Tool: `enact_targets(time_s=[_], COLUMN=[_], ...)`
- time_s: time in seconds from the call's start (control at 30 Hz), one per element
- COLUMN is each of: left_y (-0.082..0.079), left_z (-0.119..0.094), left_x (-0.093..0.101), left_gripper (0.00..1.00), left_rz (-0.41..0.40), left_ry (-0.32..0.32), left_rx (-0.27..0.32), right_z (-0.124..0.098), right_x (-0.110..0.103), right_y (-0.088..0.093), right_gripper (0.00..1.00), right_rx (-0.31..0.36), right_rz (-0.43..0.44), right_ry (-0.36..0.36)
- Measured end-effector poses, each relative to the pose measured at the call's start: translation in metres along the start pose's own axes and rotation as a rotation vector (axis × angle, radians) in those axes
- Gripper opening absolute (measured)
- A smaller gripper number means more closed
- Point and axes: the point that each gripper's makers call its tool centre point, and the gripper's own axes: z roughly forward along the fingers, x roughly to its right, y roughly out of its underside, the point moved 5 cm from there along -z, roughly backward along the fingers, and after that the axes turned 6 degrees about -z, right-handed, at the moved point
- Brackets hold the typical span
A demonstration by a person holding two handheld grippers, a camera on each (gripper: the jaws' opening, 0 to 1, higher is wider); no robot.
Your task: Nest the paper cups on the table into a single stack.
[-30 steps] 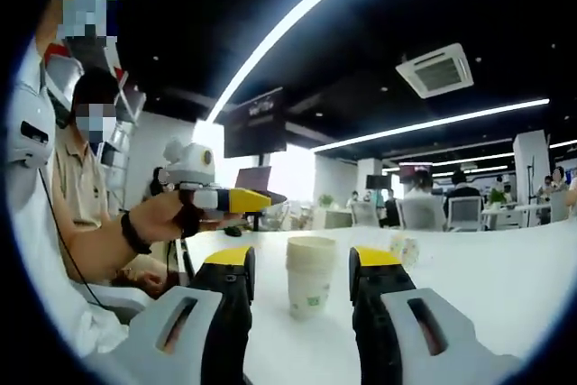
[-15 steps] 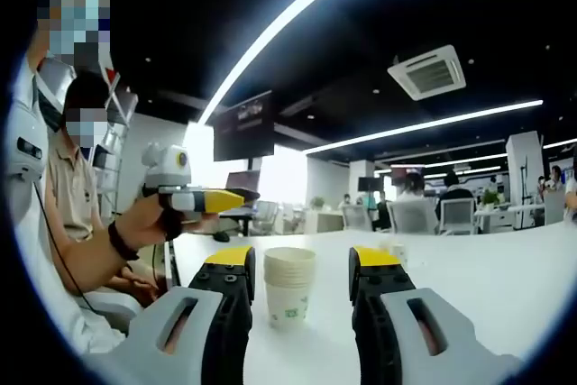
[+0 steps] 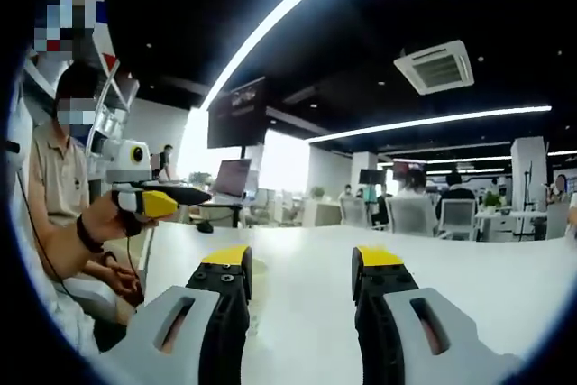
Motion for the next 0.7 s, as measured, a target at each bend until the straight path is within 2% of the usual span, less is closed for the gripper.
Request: enact_targets(time_s=[0.07,0.13,0.53,0.7], left_y=[-0.001,-0.006,-0.016,-0.017], left_z=[-0.002,-0.004,-0.006,-0.007], left_x=[-0.001,-0.001,-0.003,-0.004], left_gripper=[0.46,0.47,0.46,0.46], left_rz=[0.000,-0.020,-0.011,-0.010], left_ry=[0.004,0.017,0.016,0.020], left_rx=[0.000,0.018,0.045,0.048], right_z=[0.011,0.023,0.120,0.151], right_x=[0.010,0.025,0.114,0.119], right_y=[0.007,0.020,0.087,0.101], right_gripper=[0.47,0.48,0.56,0.56], right_rx=[-0.017,-0.070,-0.221,-0.276], right_rz=[0.004,-0.009,0.030,0.038], right_ry=[0.005,0.038,0.123,0.112])
